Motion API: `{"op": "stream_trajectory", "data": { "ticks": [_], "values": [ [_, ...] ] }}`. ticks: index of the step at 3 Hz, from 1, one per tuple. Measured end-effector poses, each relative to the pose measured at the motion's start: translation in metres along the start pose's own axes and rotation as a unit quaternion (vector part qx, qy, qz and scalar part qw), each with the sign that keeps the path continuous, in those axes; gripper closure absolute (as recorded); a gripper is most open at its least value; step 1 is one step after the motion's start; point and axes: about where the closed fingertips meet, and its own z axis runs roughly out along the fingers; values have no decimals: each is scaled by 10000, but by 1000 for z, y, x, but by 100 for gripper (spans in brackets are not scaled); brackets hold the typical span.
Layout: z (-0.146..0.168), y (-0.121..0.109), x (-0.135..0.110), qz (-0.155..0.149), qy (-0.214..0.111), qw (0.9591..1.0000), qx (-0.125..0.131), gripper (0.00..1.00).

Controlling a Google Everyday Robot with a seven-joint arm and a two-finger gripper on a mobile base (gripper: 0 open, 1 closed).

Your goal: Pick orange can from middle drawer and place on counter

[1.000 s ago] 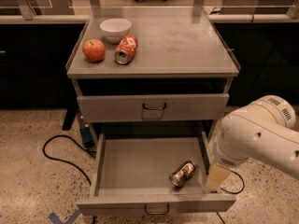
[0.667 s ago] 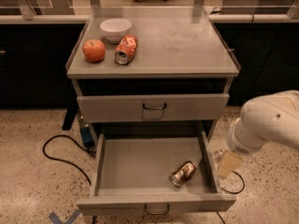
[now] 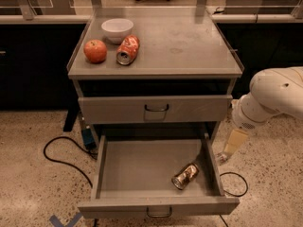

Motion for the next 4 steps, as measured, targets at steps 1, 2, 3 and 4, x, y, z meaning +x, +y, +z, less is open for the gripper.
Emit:
{"op": "stream_trajectory", "data": {
  "ticks": [1,2,3,4],
  "values": [
    [0,0,0,1,-1,10000,0,0],
    [33,14,-26,-649,-97,9975,-277,0],
    [96,56,-70,-1616,-288,9834,-775,0],
    [142,97,-96,-2303,-307,9642,-1276,0]
  ]
}}
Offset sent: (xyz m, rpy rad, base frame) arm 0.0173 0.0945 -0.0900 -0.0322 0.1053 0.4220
